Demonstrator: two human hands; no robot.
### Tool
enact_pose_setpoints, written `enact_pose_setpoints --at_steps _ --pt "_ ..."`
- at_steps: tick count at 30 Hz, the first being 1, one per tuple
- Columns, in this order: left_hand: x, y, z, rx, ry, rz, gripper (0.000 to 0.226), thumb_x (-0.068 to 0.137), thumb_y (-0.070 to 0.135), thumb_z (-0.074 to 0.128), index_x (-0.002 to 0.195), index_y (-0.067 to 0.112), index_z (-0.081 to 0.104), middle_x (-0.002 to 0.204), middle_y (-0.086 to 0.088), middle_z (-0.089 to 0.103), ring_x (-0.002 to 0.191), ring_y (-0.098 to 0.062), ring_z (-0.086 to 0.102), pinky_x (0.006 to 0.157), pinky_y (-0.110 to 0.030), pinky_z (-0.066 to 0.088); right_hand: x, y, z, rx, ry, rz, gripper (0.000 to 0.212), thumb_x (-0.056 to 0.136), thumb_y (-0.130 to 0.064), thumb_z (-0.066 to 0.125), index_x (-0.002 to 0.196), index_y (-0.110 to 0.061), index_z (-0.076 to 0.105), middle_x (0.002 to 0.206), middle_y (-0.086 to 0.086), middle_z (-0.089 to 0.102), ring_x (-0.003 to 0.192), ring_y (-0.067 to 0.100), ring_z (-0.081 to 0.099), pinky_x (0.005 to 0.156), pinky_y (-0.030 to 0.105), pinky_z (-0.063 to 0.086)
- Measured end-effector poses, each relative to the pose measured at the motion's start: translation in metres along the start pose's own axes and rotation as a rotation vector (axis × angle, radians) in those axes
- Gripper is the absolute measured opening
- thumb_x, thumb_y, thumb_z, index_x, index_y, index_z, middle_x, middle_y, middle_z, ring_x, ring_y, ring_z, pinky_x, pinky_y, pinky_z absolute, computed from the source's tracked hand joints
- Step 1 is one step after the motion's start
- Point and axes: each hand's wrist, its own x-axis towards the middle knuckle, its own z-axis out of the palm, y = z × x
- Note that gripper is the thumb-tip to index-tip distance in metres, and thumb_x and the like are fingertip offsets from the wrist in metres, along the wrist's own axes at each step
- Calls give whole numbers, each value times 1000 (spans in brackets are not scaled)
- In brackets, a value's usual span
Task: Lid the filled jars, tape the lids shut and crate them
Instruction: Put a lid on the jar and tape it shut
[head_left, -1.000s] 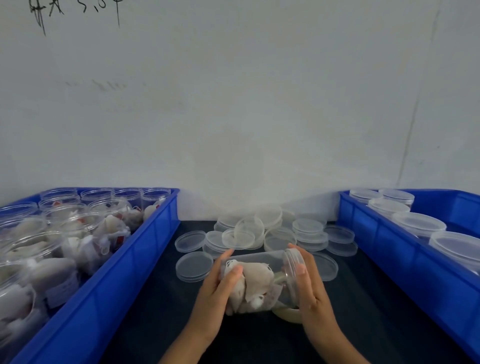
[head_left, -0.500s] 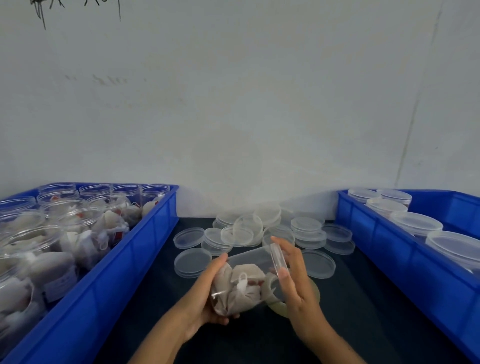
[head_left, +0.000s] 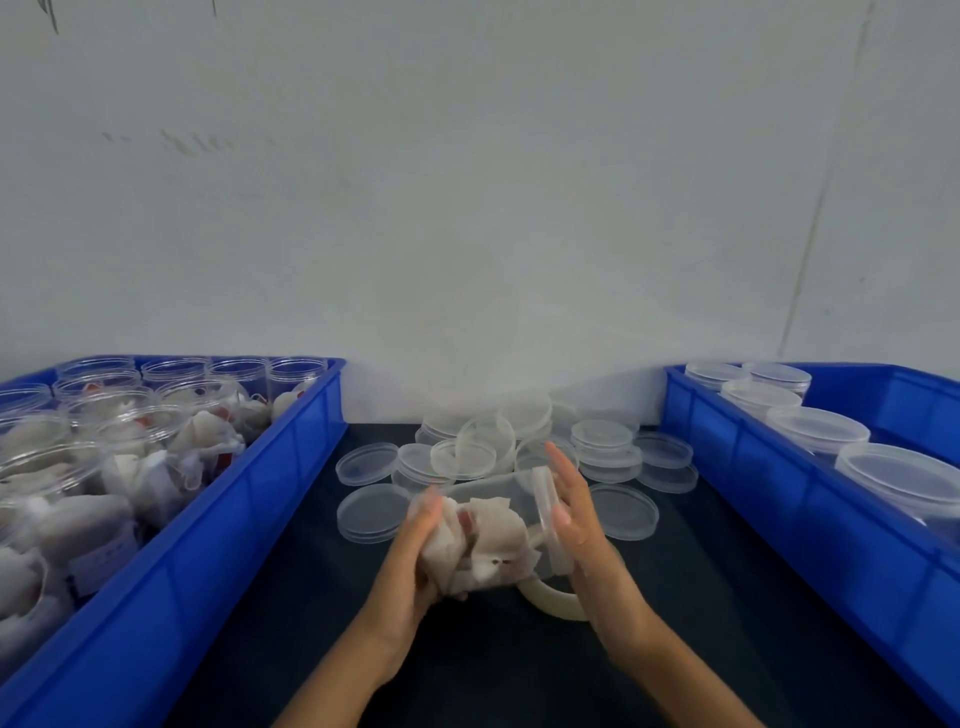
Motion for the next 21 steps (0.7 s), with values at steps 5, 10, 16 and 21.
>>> enact_pose_setpoints --at_steps 5,10,16,21 --pt "-2 -3 1 23 -7 80 57 71 60 67 120 30 60 112 -5 70 90 -18 70 72 -35 57 -13 6 3 124 9 110 57 90 -51 50 144 -42 36 146 -23 42 131 -4 42 106 21 42" --pt "-2 -2 1 128 3 202 65 67 55 68 128 45 49 118 8 65 104 -14 66 83 -37 57 -10 -11 7 117 27 72 79 76 -73 49 140 -27 40 149 0 43 135 14 42 112 40 37" --pt "-6 -2 0 -7 -65 -30 58 84 56 52 122 13 60 103 -15 72 75 -19 66 63 -30 49 -14 -4 1 119 29 125 51 86 -50 57 135 -41 47 135 -19 53 123 -5 49 92 11 45" --pt "-3 -4 2 50 -47 -12 70 72 58 60 127 15 52 110 -12 71 87 -23 70 66 -31 54 -11 -3 1 74 64 161 52 88 -66 44 136 -47 38 131 -33 46 114 -23 43 88 1 39"
